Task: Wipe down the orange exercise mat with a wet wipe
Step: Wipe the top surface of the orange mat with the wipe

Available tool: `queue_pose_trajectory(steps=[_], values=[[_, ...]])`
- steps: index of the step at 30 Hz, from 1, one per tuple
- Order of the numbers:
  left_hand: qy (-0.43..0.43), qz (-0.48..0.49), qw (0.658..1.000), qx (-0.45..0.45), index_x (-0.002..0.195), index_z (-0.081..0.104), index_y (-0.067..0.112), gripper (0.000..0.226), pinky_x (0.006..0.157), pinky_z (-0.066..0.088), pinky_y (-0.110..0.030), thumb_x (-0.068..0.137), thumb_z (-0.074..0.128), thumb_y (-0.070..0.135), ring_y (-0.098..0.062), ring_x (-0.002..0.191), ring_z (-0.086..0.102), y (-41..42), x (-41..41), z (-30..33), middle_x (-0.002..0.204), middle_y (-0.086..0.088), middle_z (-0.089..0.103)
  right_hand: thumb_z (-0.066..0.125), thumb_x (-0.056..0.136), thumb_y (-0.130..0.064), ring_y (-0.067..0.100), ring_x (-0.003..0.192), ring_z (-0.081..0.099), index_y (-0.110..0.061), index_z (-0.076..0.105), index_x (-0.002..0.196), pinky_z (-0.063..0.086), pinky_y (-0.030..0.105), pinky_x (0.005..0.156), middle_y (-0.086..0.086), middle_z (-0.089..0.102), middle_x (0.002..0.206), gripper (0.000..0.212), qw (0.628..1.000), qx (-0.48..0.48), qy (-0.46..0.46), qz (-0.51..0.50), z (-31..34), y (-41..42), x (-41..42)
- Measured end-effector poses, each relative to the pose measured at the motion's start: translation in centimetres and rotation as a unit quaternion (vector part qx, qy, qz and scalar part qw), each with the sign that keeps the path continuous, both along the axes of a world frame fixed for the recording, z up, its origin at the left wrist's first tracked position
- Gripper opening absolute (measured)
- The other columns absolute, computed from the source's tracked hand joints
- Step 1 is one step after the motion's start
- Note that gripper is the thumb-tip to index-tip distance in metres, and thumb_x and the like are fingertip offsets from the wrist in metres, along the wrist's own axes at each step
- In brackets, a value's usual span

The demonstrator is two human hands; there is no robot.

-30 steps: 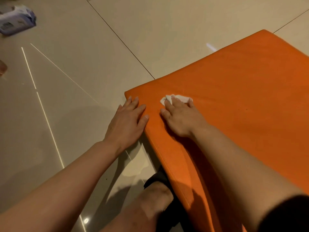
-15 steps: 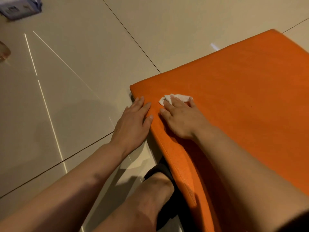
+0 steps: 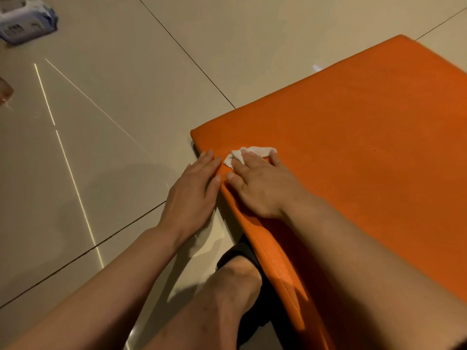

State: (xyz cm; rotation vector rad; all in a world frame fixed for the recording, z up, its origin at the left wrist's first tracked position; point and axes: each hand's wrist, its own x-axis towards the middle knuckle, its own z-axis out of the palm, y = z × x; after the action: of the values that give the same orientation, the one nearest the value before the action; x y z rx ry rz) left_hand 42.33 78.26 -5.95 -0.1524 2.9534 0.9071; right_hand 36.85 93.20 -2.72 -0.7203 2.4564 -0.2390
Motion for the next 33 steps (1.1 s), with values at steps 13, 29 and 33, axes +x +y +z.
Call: queue_pose_trajectory(steps=[13,29,33], values=[[0.008,0.01,1.0,0.009,0.147,0.037,0.02,0.045,0.11,0.02,-0.018,0.102,0.042,0.017,-0.011,0.14,0.032,-1.5,0.2,-0.7,0.155,0.005,0.03,0.006,0.103,-0.05,0.012,0.149,-0.001,-0.022,0.013,0.155,-0.011,0.037,0.12,0.002,0.003,0.163,0.06,0.998,-0.015,0.046,0.035,0.3,0.6,1.6],[0.008,0.052,0.997,0.052,0.145,0.041,0.018,0.048,0.106,0.021,-0.011,0.1,0.041,0.003,-0.011,0.137,0.037,-1.3,0.0,-0.9,0.15,0.001,0.04,0.01,0.103,-0.049,0.018,0.15,-0.006,-0.018,0.006,0.156,-0.005,0.033,0.121,0.007,-0.007,0.163,0.061,0.997,-0.002,0.027,0.068,-0.4,-2.4,1.3],[0.002,0.062,0.996,0.068,0.148,0.037,0.019,0.051,0.111,0.03,-0.022,0.1,0.041,0.005,-0.012,0.135,0.041,-0.8,-0.4,-1.5,0.15,0.002,0.042,0.011,0.103,-0.049,0.018,0.149,-0.007,-0.018,0.003,0.156,-0.006,0.033,0.121,0.007,-0.008,0.162,0.061,0.997,0.0,0.044,0.067,-0.8,-2.7,0.8]])
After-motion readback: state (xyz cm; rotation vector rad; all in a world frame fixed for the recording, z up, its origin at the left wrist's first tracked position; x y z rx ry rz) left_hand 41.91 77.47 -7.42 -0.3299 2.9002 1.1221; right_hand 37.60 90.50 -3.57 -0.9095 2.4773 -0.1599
